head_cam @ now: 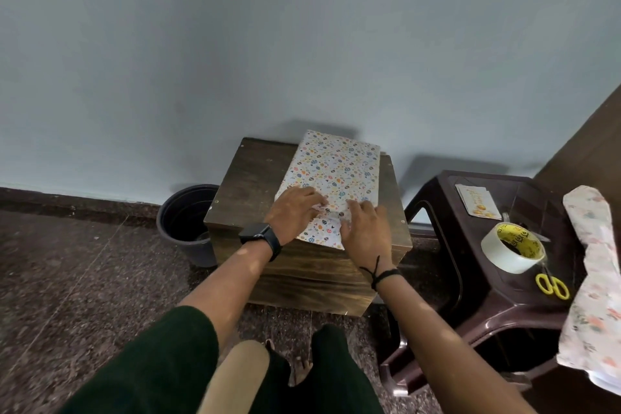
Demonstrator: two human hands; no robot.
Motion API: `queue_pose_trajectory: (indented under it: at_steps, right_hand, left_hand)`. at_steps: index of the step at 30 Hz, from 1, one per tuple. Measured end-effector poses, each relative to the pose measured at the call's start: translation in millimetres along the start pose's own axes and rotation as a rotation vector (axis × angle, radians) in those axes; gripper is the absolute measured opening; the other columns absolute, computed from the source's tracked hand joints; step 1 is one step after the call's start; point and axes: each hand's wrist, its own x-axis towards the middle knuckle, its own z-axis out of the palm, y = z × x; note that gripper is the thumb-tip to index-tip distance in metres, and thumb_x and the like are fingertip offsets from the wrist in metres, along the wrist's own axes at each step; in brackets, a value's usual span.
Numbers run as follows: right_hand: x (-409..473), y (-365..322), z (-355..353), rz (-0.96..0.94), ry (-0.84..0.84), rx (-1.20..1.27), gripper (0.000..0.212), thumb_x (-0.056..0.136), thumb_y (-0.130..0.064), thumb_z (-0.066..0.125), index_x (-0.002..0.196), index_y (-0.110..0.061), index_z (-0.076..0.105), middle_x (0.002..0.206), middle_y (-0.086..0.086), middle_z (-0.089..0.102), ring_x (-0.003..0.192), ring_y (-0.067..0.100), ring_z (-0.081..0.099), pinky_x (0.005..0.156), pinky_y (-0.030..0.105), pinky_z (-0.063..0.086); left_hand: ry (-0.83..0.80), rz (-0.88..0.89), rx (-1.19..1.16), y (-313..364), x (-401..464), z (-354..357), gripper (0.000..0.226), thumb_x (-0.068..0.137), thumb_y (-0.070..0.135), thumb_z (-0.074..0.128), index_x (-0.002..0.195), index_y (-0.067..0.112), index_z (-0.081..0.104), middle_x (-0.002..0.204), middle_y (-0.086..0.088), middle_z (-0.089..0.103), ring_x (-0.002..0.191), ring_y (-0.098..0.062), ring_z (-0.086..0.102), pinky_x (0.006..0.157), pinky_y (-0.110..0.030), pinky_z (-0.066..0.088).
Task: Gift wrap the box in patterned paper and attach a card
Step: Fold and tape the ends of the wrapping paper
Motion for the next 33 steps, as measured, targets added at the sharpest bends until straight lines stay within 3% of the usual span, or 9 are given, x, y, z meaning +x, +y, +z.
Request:
queue_pose_trajectory:
  at_steps: [3,7,10,14,18,22,25,29,33]
  right_hand:
    - [-17.3,-22.6,-9.5,-0.142,0.007,0.03,0.038,0.093,-0.024,0.05,0.125,-0.004,0.052,0.113,0.014,0.06,0.103,0.031,0.054,0.091,0.039,0.04]
    - [-8.0,-26.7,-32.2,-0.139,-0.18,0.506,0.041,0.091,-0.026,0.058,0.13,-0.016,0.052,0.123,0.008,0.058,0.115,0.02,0.051,0.103,0.033,0.037]
    - [18.1,0.6,-30.6,-0.12,-0.18,0.321,0.055,0.088,-0.047,0.058,0.138,-0.028,0.043,0.148,0.004,0.035,0.138,0.022,0.028,0.114,0.04,0.02]
    - [39.2,41.8,-19.5,-0.089,-0.348,0.026,0.078,0.079,-0.076,0.041,0.147,-0.044,0.018,0.159,0.005,0.002,0.146,0.027,0.001,0.116,0.05,0.005]
    - [36.3,41.0,-5.3,-0.087,-0.291,-0.09,0.073,0.084,-0.074,0.031,0.147,-0.042,0.015,0.157,0.006,0.015,0.144,0.026,0.016,0.113,0.047,0.02]
    - [26.5,20.3,-2.6,-0.044,-0.22,-0.165,0.076,0.084,-0.074,0.023,0.147,-0.031,0.019,0.15,0.007,0.026,0.136,0.029,0.026,0.106,0.046,0.029]
    - [12.9,-3.3,2.0,0.027,-0.165,-0.189,0.076,0.087,-0.071,0.022,0.144,-0.02,0.026,0.142,0.011,0.035,0.129,0.032,0.033,0.102,0.045,0.034]
    - [8.5,-15.5,0.6,-0.035,-0.087,-0.139,0.062,0.094,-0.061,0.028,0.136,-0.017,0.039,0.132,0.009,0.046,0.12,0.029,0.04,0.097,0.043,0.034]
    - [26.0,6.5,-16.4,-0.036,-0.049,0.043,0.048,0.097,-0.053,0.031,0.129,-0.023,0.051,0.13,0.005,0.05,0.12,0.022,0.044,0.1,0.041,0.033]
  left_hand:
    - [-0.041,-0.034,-0.065,-23.5,-12.2,-17.4,0.028,0.086,0.0,0.062,0.107,0.017,0.069,0.124,-0.005,0.063,0.122,-0.025,0.053,0.111,-0.045,0.03]
    - [-0.066,-0.326,0.016,-43.2,-19.3,-43.4,0.039,0.093,0.003,0.05,0.118,0.029,0.065,0.149,-0.005,0.037,0.141,-0.023,0.028,0.118,-0.047,0.014]
    - [-0.039,-0.518,-0.015,-32.1,-19.7,-47.2,0.043,0.094,0.005,0.043,0.127,0.028,0.059,0.154,-0.013,0.023,0.142,-0.03,0.023,0.115,-0.045,0.024]
    - [0.117,-0.738,-0.33,-7.3,-30.1,-30.6,0.039,0.094,0.023,0.046,0.132,0.017,0.044,0.142,-0.017,0.032,0.12,-0.032,0.045,0.1,-0.041,0.042]
    - [0.104,-0.855,-0.804,13.6,-35.8,-11.7,0.079,0.09,0.044,0.059,0.149,0.015,0.015,0.153,-0.009,0.025,0.136,-0.027,0.035,0.108,-0.037,0.032]
    - [0.109,-0.856,-0.951,12.9,-26.7,-6.1,0.1,0.08,0.046,0.07,0.152,0.023,0.004,0.157,-0.003,0.018,0.143,-0.021,0.023,0.116,-0.04,0.023]
    - [-0.032,-0.851,-1.023,-10.5,-22.4,-10.4,0.1,0.075,0.051,0.072,0.15,0.035,0.007,0.155,0.001,0.024,0.14,-0.021,0.03,0.114,-0.048,0.027]
    - [-0.121,-0.803,-1.165,-28.1,-18.0,-29.3,0.076,0.092,0.025,0.06,0.149,0.031,0.012,0.15,0.0,0.036,0.133,-0.023,0.04,0.112,-0.05,0.03]
    - [-0.122,-0.827,-1.218,-34.2,-15.1,-37.1,0.071,0.095,0.012,0.054,0.15,0.026,0.012,0.147,-0.002,0.039,0.131,-0.026,0.042,0.111,-0.047,0.032]
